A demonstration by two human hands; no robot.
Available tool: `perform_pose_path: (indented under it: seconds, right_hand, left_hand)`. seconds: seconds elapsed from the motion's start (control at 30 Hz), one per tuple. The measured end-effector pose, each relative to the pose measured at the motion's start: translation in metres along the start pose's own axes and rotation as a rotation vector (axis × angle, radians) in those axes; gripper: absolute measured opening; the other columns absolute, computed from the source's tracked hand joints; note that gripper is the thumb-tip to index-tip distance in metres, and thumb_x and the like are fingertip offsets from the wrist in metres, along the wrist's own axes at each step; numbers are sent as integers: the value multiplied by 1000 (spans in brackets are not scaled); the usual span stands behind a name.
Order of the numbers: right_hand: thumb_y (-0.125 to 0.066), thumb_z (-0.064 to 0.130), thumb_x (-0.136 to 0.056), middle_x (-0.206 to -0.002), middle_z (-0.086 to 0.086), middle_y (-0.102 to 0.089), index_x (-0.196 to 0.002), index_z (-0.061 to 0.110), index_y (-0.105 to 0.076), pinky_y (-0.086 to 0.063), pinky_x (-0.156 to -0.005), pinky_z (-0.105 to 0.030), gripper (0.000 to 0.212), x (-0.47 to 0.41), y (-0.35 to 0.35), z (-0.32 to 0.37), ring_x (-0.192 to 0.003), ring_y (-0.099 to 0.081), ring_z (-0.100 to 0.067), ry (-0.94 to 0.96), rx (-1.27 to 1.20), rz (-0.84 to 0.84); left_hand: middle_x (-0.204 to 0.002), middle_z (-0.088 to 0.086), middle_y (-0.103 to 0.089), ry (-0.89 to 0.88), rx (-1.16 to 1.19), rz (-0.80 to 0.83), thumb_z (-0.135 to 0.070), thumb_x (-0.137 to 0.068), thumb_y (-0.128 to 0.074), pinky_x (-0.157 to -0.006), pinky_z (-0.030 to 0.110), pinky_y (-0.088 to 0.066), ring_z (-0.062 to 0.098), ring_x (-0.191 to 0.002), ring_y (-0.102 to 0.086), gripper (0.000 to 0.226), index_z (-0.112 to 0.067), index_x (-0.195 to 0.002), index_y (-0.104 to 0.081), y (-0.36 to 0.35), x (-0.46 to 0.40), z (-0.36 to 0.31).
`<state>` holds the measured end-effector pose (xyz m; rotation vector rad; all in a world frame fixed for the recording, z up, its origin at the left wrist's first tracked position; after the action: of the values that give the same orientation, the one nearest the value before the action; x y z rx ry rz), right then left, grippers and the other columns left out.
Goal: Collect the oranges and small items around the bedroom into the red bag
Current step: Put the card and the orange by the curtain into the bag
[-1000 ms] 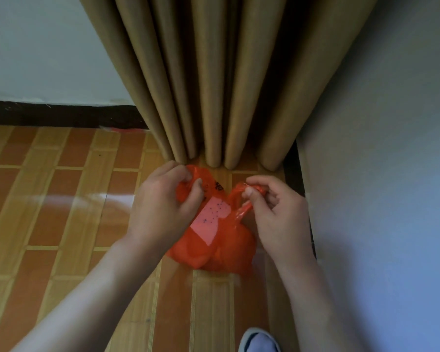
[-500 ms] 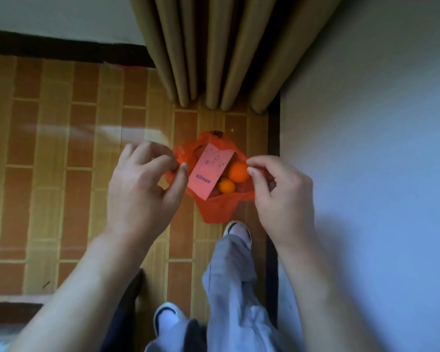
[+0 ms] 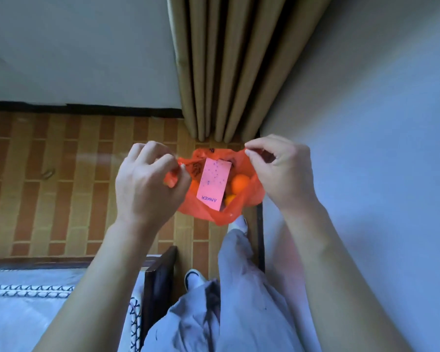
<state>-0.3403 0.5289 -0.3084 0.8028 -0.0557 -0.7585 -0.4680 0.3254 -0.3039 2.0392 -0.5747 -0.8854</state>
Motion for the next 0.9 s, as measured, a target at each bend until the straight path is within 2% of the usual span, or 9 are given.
perform_pose_path:
  seconds: [0.13, 0.33, 0.47, 0.53, 0.7, 0.9]
  right_hand:
    - [-77, 4, -86, -86, 2, -74, -90, 11, -79, -54, -71, -27, 8, 5, 51, 69, -77, -68, -12, 42, -22, -36]
    - [-75, 2, -87, -86, 6, -70, -91, 14, -77, -52, -71, -23, 12, 27, 112, 156, -76, -63, -6, 85, -38, -70]
    - [-74, -1, -86, -86, 5, -69, -91, 14, -76, -52, -72, -21, 15, 27, 133, 197, -78, -65, -8, 134, -11, -79]
    - [-75, -2, -85, -85, 6, -69, -90, 14, -75, -51, -72, -18, 17, 20, 136, 211, -78, -64, -7, 157, -10, -45]
    - [-73, -1, -84, -84, 7, -69, -89, 15, -75, -55, -72, -29, 17, -12, 132, 239, -77, -65, -8, 224, -2, 19]
    - [-73, 1, -80, -82, 7, -69, -85, 18, -75, -54, -73, -30, 18, -60, 93, 270, -77, -66, -8, 320, 8, 197]
  left_hand:
    - [-86, 3, -63, 27, -1, -63, -16, -88, -66, -63, 40, -46, 23, -75, -49, 23, -10, -68, -57, 80, -5, -27]
    - [-84, 1, -62, 113, 28, -170, -15, -90, -69, -59, 33, -46, 21, -75, -54, 19, -8, -74, -63, 179, 2, -65]
    - [-83, -1, -62, 107, 25, -224, -15, -90, -72, -59, 30, -47, 18, -75, -56, 17, -8, -76, -65, 221, 7, -75]
    - [-81, -2, -61, 136, -3, -238, -15, -89, -73, -58, 32, -47, 19, -74, -55, 20, -10, -72, -63, 236, 5, -71]
    - [-77, -5, -58, 208, -36, -286, -18, -86, -72, -59, 35, -46, 18, -71, -52, 27, -13, -64, -56, 265, -6, -54]
    - [-77, -5, -58, 313, -41, -319, -15, -85, -75, -62, 35, -49, 16, -72, -54, 24, -11, -66, -59, 280, -19, -33]
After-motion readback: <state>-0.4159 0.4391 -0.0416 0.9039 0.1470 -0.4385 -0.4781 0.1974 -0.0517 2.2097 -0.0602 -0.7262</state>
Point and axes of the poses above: each hand's wrist, its own x-axis away from the middle knuckle, its own y-axis out of the back of the hand, z = x × y, the point moved 8 cm from there along -x, towards the middle knuckle
